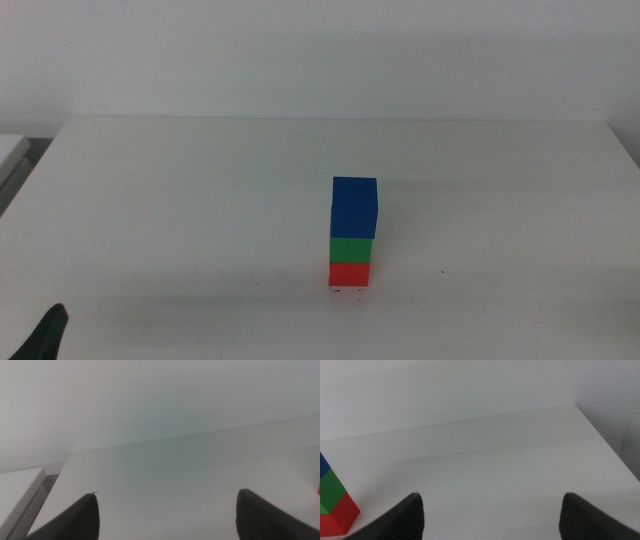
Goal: Stack red cubes first, then green, then blue cubes in a specific spot.
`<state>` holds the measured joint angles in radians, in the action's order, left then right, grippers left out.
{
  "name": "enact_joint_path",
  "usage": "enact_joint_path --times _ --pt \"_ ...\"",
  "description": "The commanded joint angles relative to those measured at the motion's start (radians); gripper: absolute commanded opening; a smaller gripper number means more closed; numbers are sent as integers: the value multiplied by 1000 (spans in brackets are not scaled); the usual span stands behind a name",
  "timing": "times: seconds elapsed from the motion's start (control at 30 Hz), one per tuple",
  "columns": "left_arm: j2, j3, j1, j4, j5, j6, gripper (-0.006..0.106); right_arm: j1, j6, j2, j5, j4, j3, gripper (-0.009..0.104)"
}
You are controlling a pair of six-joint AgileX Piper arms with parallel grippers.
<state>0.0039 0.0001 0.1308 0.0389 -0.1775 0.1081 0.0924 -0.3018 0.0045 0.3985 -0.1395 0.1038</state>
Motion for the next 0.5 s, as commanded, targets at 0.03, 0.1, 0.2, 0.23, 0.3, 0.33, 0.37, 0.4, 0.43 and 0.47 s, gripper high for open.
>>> enact_joint_path --times 0.03,0.1,0.2,0.23,0.3,0.33,0.37,0.4,0.43,0.47 --pt "-4 0 -2 -1 13 -1 94 -5 8 -5 -4 14 -5 93" --pt "-4 0 -2 -1 13 -1 94 -5 8 -5 -4 14 -5 93" --pt "-4 0 -2 -1 13 -1 94 -5 8 -5 -2 -35 -5 93" --pt "-4 0 -2 -3 13 -1 94 -5 8 -5 -2 -45 -5 93" --pt "-4 0 -2 -5 16 -1 94 -5 8 -5 -13 -47 -15 93" --pt "-4 0 -2 -5 16 -1 94 -5 8 -5 -37 -62 -31 93" --pt "-4 0 -2 -5 18 -1 94 -5 8 -5 -68 -71 -53 93" --pt "-4 0 -2 -5 18 -1 94 -5 13 -5 -115 -78 -78 93" --pt "-4 0 -2 -5 18 -1 94 -5 47 -5 -170 -80 -104 93" --pt "-4 0 -2 -5 18 -1 94 -5 100 -5 -219 -72 -104 93"
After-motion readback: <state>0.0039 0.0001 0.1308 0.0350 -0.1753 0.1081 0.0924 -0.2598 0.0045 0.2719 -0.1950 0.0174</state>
